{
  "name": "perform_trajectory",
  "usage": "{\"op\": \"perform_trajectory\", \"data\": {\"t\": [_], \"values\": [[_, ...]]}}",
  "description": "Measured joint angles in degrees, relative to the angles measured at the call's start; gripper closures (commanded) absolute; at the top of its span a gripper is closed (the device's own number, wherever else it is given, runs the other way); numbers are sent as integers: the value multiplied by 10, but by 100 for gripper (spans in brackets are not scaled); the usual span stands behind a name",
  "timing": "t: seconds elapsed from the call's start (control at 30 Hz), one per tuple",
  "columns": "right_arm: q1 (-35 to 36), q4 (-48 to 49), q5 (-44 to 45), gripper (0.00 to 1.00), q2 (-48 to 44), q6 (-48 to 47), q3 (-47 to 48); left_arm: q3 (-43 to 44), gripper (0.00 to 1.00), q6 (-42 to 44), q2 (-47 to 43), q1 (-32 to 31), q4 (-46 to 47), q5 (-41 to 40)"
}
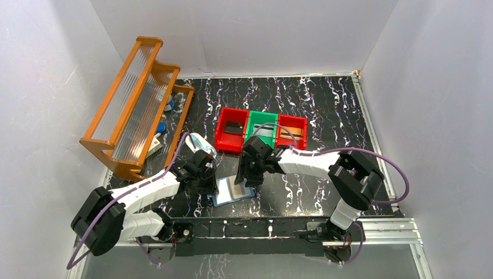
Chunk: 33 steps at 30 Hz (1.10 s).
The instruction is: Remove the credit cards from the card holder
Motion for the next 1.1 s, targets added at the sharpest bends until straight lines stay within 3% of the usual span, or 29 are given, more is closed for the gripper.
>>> {"op": "perform_trajectory", "data": {"t": [0.57, 0.93, 1.1], "values": [[11, -6, -8, 48, 21, -10, 23, 10, 91, 13, 14, 0, -4, 4], [12, 106, -74, 49, 21, 18, -6, 12, 91, 13, 18, 0, 1, 6], [12, 222, -151, 46, 31, 55, -28, 12, 90, 12, 16, 0, -2, 3]]}}
